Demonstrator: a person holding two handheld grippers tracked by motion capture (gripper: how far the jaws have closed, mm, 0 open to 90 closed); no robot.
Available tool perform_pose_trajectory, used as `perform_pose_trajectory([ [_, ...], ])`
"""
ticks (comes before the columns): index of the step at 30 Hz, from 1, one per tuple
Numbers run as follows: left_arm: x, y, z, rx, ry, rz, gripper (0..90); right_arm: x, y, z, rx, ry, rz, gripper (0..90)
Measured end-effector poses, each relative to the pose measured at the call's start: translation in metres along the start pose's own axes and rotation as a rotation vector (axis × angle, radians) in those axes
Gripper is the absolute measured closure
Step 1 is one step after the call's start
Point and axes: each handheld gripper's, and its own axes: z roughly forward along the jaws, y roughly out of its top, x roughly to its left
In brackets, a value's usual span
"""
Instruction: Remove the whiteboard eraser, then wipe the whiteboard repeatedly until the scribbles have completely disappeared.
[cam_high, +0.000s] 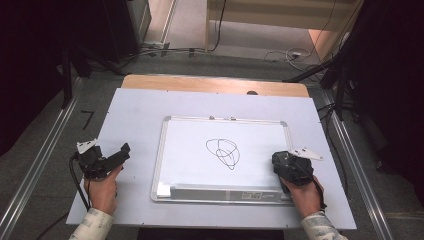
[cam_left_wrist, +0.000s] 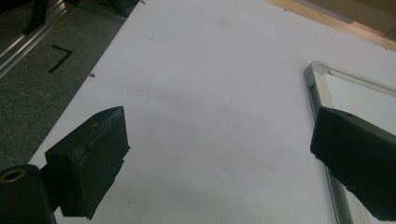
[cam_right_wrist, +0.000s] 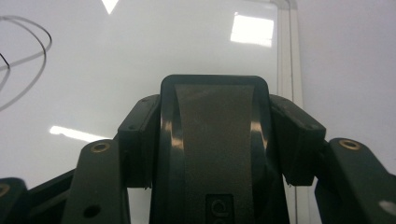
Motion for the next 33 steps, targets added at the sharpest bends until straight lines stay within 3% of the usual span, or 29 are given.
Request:
perform_pose_trajectory([
  [7, 0.000, 0.000, 0.002, -0.001, 0.000, 0.000, 4.7, -0.007, 0.005, -0.008, -0.037, 0.015, 0.044, 38.3],
  [19, 0.000, 0.001, 0.002, 0.002, -0.006, 0.005, 4.7, -0.009, 0.008, -0.010, -0.046, 0.025, 0.060, 38.3],
  [26, 0.000, 0.000, 0.000, 0.002, -0.001, 0.008, 4.7, -0.008, 0.012, -0.009, -0.040, 0.044, 0.061, 38.2],
  [33, 0.000, 0.000, -0.003, -0.005, -0.001, 0.012, 4.7, 0.002, 0.021, -0.005, -0.027, 0.070, 0.036, 38.3],
])
